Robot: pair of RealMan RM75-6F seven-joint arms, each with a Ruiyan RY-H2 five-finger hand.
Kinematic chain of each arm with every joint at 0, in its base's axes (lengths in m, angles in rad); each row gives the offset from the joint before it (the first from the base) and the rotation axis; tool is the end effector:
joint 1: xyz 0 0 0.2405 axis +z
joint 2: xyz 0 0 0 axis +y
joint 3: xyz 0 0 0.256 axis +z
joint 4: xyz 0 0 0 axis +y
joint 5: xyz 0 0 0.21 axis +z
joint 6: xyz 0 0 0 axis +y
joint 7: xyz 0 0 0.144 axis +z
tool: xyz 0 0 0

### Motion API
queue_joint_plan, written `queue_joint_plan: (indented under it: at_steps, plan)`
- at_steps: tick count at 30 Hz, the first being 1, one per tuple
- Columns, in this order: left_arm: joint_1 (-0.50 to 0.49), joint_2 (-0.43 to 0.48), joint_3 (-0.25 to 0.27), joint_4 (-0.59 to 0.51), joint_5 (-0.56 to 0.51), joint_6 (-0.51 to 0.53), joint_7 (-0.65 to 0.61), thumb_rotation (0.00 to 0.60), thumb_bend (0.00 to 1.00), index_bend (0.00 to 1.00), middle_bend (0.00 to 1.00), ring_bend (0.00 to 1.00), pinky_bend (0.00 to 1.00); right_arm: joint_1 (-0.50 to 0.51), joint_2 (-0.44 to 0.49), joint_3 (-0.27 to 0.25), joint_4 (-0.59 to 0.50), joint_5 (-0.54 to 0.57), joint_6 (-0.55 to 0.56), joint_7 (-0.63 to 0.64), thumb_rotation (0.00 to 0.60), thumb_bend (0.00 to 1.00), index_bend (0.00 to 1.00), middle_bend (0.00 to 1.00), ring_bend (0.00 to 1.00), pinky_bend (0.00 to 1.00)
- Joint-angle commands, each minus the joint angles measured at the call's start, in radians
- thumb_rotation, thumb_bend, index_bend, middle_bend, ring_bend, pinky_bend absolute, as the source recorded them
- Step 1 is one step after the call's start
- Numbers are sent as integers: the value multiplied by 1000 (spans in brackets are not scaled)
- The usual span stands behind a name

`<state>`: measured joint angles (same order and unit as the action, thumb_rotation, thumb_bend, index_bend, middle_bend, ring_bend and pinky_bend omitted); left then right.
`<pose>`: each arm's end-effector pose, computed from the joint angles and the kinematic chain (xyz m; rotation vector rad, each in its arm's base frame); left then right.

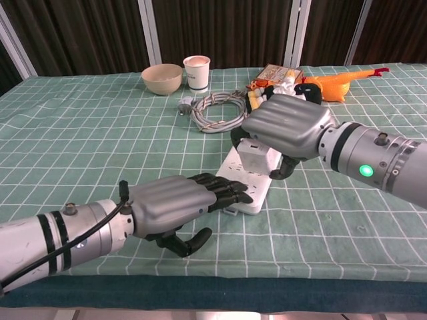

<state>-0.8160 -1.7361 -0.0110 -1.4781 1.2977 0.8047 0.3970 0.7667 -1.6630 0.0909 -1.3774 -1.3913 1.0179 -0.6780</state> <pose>-0.1016 0.2588 -0.1116 -2.3995 -0.8263 -0.8668 -0.1202 -0.3173 -0.0530 2.0996 -0.2861 0.8270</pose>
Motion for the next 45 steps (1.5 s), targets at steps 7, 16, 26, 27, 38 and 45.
queue_joint_plan:
  at_steps: [7,16,26,27,38,45]
  plan:
    - [7,26,-10,-29,35,31,-47,600,650,0,0,0,0,-31,14,-23,10,-108,98,127,600,396,881,608,453,505]
    - [20,94,-22,-117,101,94,-91,600,651,0,0,0,0,-91,174,-47,-98,-174,189,121,600,396,880,608,453,505]
    - [40,182,-34,-163,140,144,-160,600,609,0,0,0,0,-203,357,-155,-74,-182,189,-83,600,396,852,608,462,505]
    - [43,184,-34,-157,143,150,-170,600,598,0,0,0,0,-208,355,-163,-53,-178,177,-108,600,396,851,608,468,505]
    - [60,182,-20,-94,149,148,-237,600,548,0,0,0,0,-225,270,-160,75,-72,28,-209,600,351,384,363,218,329]
    - [83,217,-5,-103,182,182,-282,600,530,0,0,0,0,-247,321,-136,-37,-45,56,-177,600,216,22,138,37,181]
